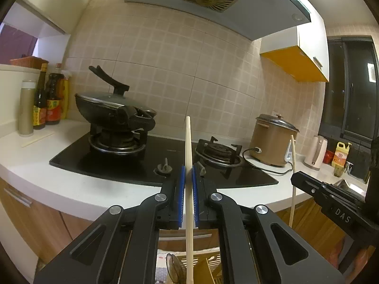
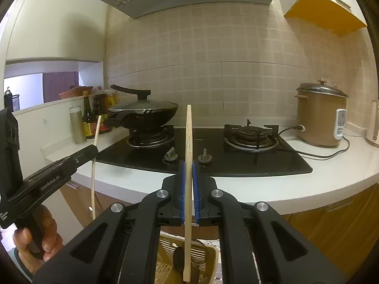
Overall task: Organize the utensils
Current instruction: 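Carry both held chopsticks up over the beige caddy, then open both tools to drop the chopsticks into the caddy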
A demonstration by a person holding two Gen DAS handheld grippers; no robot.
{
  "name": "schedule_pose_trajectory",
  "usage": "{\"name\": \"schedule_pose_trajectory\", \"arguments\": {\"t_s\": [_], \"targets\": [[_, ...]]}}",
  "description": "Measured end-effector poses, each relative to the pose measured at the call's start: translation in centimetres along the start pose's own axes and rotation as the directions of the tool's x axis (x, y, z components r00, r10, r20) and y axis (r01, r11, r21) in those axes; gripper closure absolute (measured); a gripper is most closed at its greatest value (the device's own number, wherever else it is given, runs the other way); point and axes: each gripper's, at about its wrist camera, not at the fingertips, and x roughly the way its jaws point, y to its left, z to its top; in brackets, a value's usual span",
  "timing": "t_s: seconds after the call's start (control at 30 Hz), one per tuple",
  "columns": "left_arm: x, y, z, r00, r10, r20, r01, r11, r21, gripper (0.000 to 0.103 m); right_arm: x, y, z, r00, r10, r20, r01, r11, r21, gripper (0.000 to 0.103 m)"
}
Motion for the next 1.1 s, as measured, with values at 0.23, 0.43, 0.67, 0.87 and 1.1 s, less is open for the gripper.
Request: {"name": "schedule_pose_trajectory", "arguments": {"t_s": [0.23,0.43,0.67,0.87,1.1], "targets": [[0.3,0.5,-0.6,1.0,0.0,-0.007,0.0,1.0,-0.008,0.099,0.3,-0.1,-0.9,1.0,-0.015,0.006,0.015,1.0,-0.006,0.099],[0.1,0.7,-1.4,1.0,-0.002,-0.023,0.002,1.0,-0.001,0.098,0.0,-0.2,-1.7,1.0,-0.014,0.021,0.014,1.0,-0.006,0.098],[-0.9,1.0,-1.8,0.999,0.001,-0.044,0.0,1.0,0.009,0.097,-1.0,-0.3,-2.0,1.0,-0.006,0.014,0.006,1.0,0.007,0.098],[-2.3,1.8,-1.5,0.998,-0.012,-0.061,0.011,1.0,-0.006,0.078,-2.1,-0.5,-1.8,1.0,0.007,-0.026,-0.007,1.0,0.017,0.09],[-5.1,2.4,-0.7,0.996,-0.036,-0.078,0.033,0.999,-0.038,0.069,-5.0,-0.5,-1.8,0.999,0.012,-0.047,-0.011,0.999,0.032,0.067]]}}
